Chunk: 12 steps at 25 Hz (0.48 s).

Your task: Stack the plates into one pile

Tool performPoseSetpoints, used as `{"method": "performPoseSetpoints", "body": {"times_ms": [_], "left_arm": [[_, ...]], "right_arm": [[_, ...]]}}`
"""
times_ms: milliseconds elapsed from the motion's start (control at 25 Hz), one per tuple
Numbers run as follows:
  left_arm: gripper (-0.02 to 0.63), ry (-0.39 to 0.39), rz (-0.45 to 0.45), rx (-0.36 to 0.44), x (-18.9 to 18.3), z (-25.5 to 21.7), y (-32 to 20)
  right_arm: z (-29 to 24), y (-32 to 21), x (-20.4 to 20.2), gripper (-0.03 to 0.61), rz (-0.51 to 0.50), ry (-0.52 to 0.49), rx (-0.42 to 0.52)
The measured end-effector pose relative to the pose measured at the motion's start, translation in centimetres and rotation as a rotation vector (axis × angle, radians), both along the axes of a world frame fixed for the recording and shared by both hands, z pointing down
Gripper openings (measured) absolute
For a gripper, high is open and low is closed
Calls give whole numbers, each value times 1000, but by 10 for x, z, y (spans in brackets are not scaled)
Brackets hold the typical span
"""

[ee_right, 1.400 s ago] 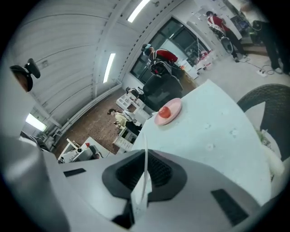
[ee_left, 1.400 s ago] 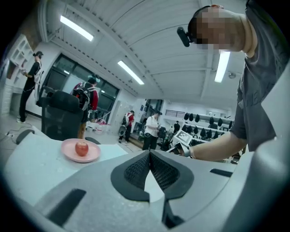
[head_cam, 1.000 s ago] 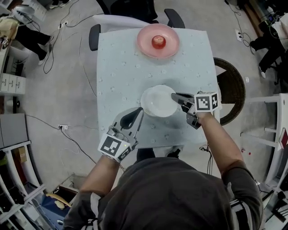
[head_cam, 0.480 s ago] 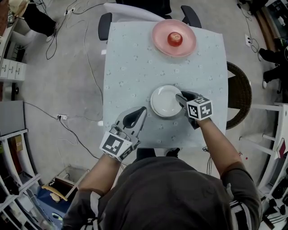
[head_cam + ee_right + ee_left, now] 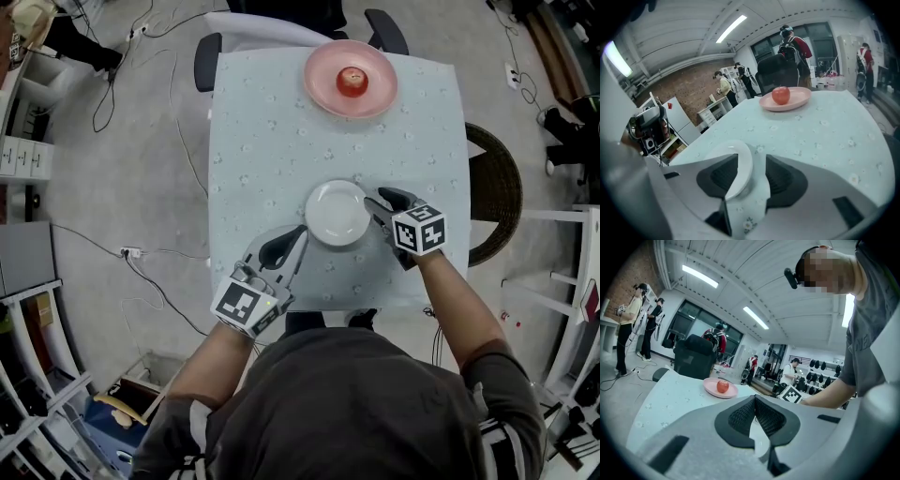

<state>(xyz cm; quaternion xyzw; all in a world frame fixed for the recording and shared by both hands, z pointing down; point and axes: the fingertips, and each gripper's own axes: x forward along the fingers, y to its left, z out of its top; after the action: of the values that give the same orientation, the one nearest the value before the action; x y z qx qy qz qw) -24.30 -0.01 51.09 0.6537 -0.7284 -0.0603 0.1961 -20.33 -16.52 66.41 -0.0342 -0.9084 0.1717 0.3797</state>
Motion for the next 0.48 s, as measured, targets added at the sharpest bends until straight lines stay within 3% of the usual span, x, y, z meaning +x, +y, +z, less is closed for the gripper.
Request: {"method": "performPoseSetpoints", "body": {"times_ms": [480], "left_arm": [[5,-34,131,54,50,-36,-69]], "right_arm": [[-61,-60,70,169,150,-131,17]]}}
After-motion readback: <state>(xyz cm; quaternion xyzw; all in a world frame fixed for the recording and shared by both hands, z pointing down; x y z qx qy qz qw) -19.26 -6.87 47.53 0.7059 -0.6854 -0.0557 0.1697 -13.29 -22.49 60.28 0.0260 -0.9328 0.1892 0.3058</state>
